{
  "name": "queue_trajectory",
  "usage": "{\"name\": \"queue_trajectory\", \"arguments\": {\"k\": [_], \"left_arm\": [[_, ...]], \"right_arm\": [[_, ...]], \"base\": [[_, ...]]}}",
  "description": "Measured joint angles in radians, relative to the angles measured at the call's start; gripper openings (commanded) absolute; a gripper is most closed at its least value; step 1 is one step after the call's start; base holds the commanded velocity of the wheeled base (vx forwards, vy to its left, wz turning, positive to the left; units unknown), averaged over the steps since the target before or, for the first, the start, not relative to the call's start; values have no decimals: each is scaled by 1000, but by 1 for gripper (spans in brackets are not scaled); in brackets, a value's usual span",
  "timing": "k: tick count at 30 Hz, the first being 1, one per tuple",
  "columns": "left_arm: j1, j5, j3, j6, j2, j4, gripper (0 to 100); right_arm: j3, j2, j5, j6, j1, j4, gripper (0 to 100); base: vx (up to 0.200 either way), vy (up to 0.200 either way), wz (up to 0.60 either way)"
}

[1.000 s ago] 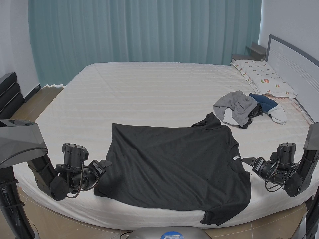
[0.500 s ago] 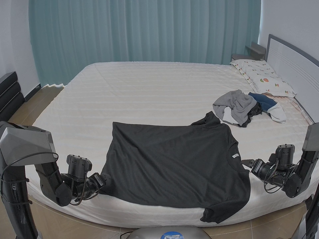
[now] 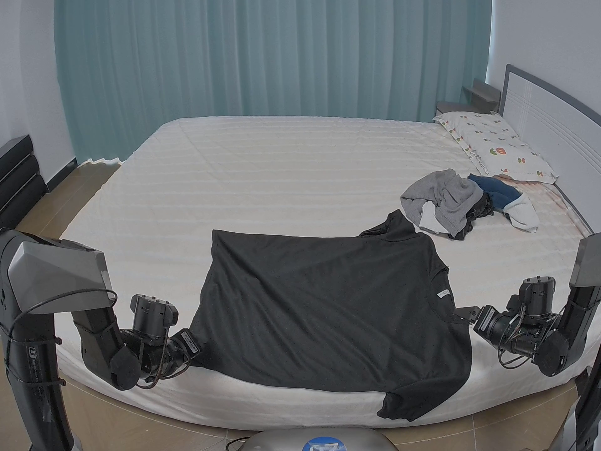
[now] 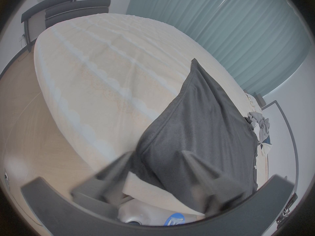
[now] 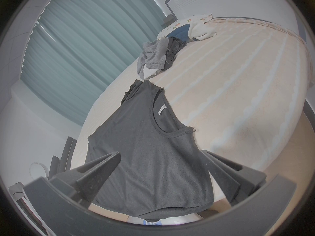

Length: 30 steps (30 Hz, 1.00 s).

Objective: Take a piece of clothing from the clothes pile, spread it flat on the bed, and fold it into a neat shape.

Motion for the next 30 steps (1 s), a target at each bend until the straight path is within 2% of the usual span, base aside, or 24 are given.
{"name": "queue_trajectory", "arguments": {"k": [7, 14, 19, 23, 30], "left_arm": [[4, 9, 51, 40, -14, 8, 0], [25, 9, 115, 127, -32, 12, 0], [33, 9, 161, 169, -44, 15, 0], [35, 9, 199, 213, -50, 15, 0], [32, 9, 235, 233, -48, 15, 0]], "right_arm": [[12, 14, 0, -22, -5, 2, 100], [66, 48, 34, -147, -14, 0, 100], [95, 72, 58, -174, -19, -1, 100], [113, 88, 76, -234, -21, -1, 100], [115, 129, 80, -253, -22, -3, 100]], "base": [[0, 0, 0], [0, 0, 0], [0, 0, 0], [0, 0, 0], [0, 0, 0]]}}
